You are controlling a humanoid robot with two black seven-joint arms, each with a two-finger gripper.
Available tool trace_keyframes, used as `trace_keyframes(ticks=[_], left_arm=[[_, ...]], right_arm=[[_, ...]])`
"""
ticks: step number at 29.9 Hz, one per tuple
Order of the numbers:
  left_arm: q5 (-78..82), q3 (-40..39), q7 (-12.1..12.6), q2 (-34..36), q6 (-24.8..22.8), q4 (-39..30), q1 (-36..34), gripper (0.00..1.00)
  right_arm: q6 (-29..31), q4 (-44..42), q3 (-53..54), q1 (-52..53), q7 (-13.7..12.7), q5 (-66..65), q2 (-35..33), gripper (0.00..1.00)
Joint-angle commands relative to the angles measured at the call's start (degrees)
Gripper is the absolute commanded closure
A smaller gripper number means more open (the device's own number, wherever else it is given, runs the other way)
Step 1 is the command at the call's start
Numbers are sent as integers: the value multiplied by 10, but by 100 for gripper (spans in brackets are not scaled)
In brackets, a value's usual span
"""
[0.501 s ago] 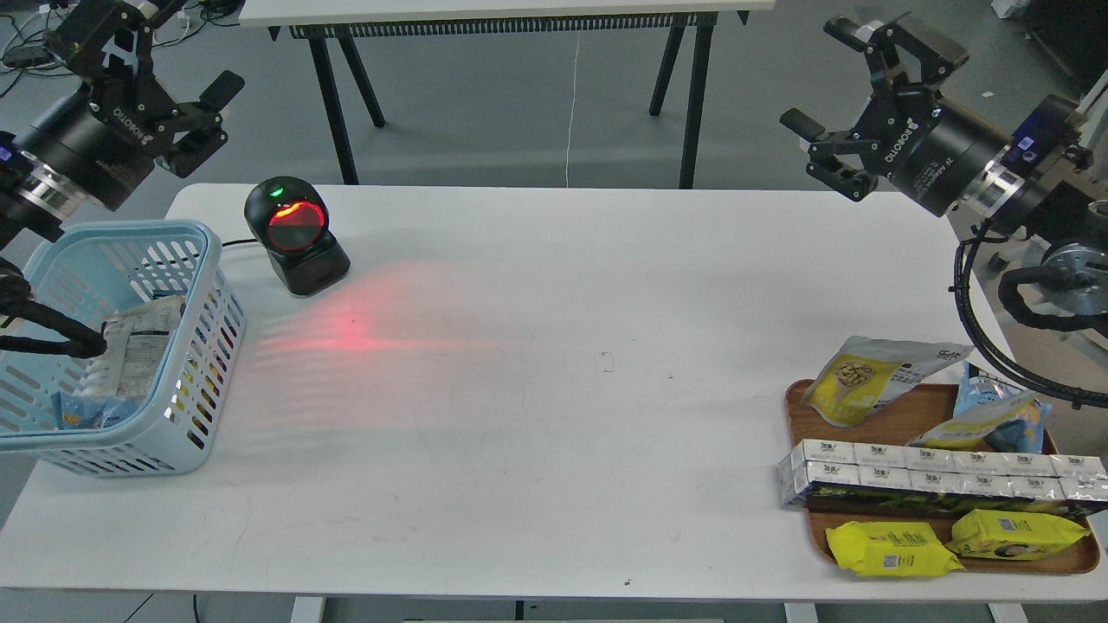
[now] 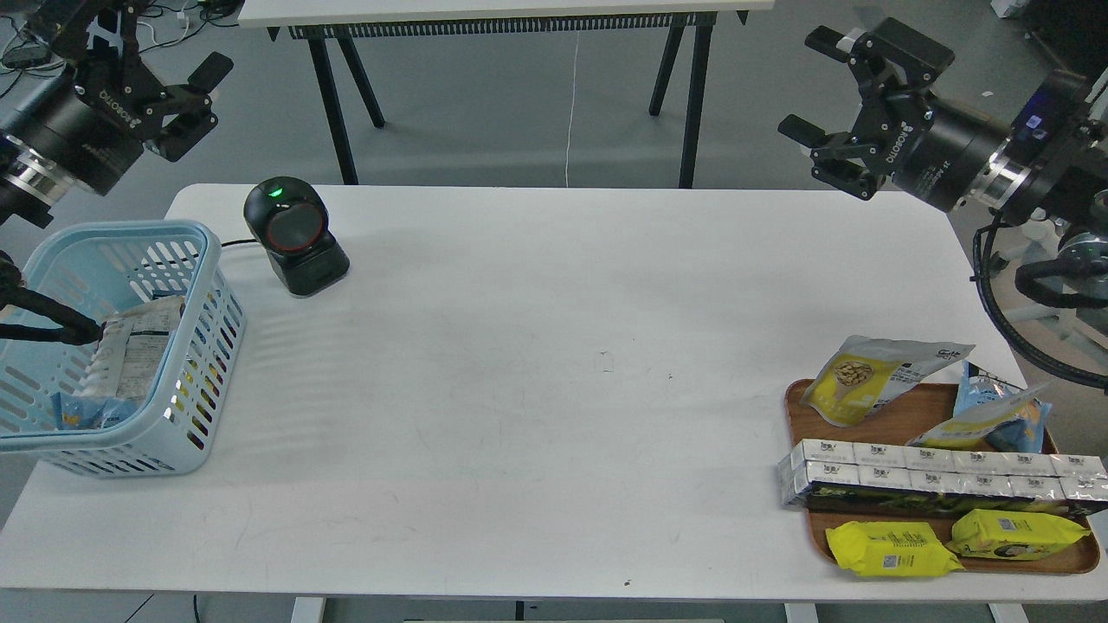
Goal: Scan snack and place in basket
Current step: 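Move the right gripper toward the wooden tray of snacks, then grasp the yellow snack packet on the tray with the right gripper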
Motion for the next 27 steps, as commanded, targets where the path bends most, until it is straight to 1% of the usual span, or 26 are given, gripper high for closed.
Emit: trace_keyframes(ticks=[1,4,7,11,16,23,27], left_arm=[[0,1,0,-15,0,1,0,0],[2,4,0,-17,0,1,2,0],[2,4,0,-21,0,1,2,0],[3,4,0,-21,0,2,2,0],[3,4,0,-21,0,2,2,0],[3,3,0,-22,0,2,4,0],[3,3,0,-22,0,3,5,0]], right_arm=[[0,38,-35,46,0,-110,-40,3],[0,74,-97,94,0,-176,-65,3],[0,122,-141,135,0,-293,-81,3],[0,187,-147,162,0,-470,-121,2],[0,252,-147,184,0,-695,-152,2],[0,281,-151,179,0,-852,-167,2],[0,282,-163,166,0,-886,-171,2]])
